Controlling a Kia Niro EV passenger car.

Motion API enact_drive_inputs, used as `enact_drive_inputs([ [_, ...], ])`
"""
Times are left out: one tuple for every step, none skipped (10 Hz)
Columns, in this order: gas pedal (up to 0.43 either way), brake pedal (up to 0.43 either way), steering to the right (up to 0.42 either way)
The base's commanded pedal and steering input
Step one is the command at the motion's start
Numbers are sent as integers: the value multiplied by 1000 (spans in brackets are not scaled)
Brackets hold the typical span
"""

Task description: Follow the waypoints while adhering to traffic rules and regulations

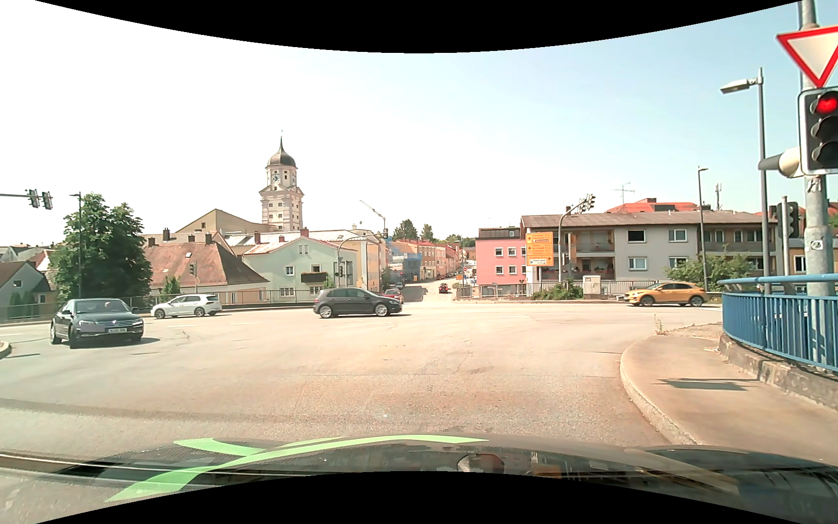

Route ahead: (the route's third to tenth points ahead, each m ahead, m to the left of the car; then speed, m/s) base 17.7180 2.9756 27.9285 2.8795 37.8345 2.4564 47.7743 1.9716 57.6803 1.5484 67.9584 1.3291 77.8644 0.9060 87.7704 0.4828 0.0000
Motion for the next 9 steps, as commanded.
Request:
enact_drive_inputs([
  [0,256,-7],
  [0,262,-7],
  [0,256,-7],
  [0,256,-7],
  [0,256,-7],
  [0,256,-7],
  [0,256,-7],
  [0,256,-7],
  [0,256,-7],
])
